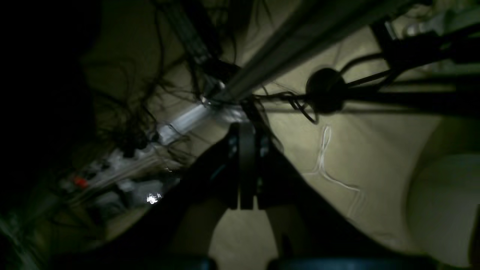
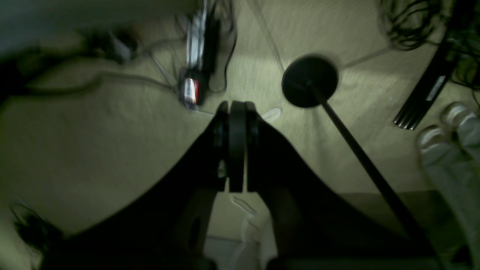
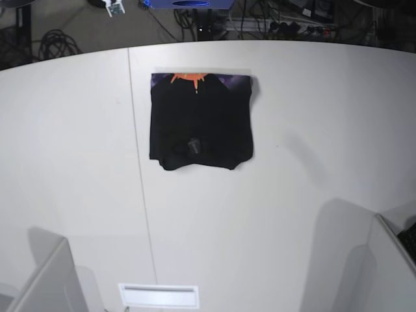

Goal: Fold the T-shirt properly

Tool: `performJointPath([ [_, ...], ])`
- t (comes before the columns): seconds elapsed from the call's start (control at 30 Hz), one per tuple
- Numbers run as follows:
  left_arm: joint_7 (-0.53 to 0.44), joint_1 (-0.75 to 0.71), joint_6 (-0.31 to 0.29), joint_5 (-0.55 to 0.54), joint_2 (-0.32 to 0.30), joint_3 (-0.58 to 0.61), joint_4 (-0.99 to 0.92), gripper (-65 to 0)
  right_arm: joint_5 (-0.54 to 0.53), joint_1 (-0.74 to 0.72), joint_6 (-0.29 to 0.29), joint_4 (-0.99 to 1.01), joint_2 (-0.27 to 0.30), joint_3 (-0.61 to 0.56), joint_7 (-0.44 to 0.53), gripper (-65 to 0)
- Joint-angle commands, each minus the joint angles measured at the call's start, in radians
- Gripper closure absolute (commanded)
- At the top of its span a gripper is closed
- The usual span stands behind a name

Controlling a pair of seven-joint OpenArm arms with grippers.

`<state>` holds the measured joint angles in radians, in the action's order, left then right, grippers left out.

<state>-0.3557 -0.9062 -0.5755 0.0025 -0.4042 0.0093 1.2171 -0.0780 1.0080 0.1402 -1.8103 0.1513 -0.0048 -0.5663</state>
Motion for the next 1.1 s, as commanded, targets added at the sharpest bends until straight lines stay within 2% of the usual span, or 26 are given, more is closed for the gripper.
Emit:
performJointPath([
  [0.0, -0.016, -0.003, -0.008, -0.006, 0.004, 0.011, -0.035, 0.0, -0.006, -0.001, 0.003, 0.039, 0.006, -0.022, -0.002, 0.0],
  [0.17, -0.018, 0.115, -0.008, -0.005, 0.069, 0.042, -0.267, 0.0, -0.004, -0.128, 0.003, 0.350, 0.015, -0.116, 0.001, 0.0],
  [0.23, -0.018, 0.160, -0.008, -0.005, 0.097, 0.042, -0.345, 0.0, -0.009, -0.186, 0.003, 0.468, 0.043, -0.157, 0.004, 0.0],
  [0.4, -0.018, 0.266, -0.004, -0.006, 0.155, 0.033, -0.500, 0.0, -0.009, -0.318, 0.003, 0.711, 0.109, -0.315, 0.139, 0.0],
  [0.43, -0.019, 0.279, 0.009, -0.006, 0.161, 0.033, -0.518, 0.0, -0.009, -0.344, 0.003, 0.755, 0.118, -0.346, 0.157, 0.0],
  [0.6, -0.098, 0.339, 0.176, -0.005, 0.198, 0.042, -0.627, 0.0, -0.009, -0.478, 0.003, 0.989, 0.133, -0.429, 0.225, 0.0],
  [0.7, -0.156, 0.388, 0.219, -0.005, 0.216, 0.042, -0.748, 0.0, -0.009, -0.521, 0.003, 1.087, 0.113, -0.429, 0.285, 0.0],
  [0.83, -0.197, 0.476, 0.222, -0.003, 0.227, 0.044, -0.932, 0.0, -0.009, -0.568, 0.003, 1.213, 0.080, -0.429, 0.375, 0.0],
  [0.87, -0.196, 0.506, 0.222, -0.003, 0.227, 0.044, -0.982, 0.0, -0.009, -0.591, 0.003, 1.262, 0.057, -0.429, 0.403, 0.0],
  [1.07, -0.174, 0.684, 0.225, -0.003, 0.227, 0.044, -1.193, 0.0, -0.009, -0.771, -0.001, 1.655, -0.048, -0.401, 0.658, 0.0],
])
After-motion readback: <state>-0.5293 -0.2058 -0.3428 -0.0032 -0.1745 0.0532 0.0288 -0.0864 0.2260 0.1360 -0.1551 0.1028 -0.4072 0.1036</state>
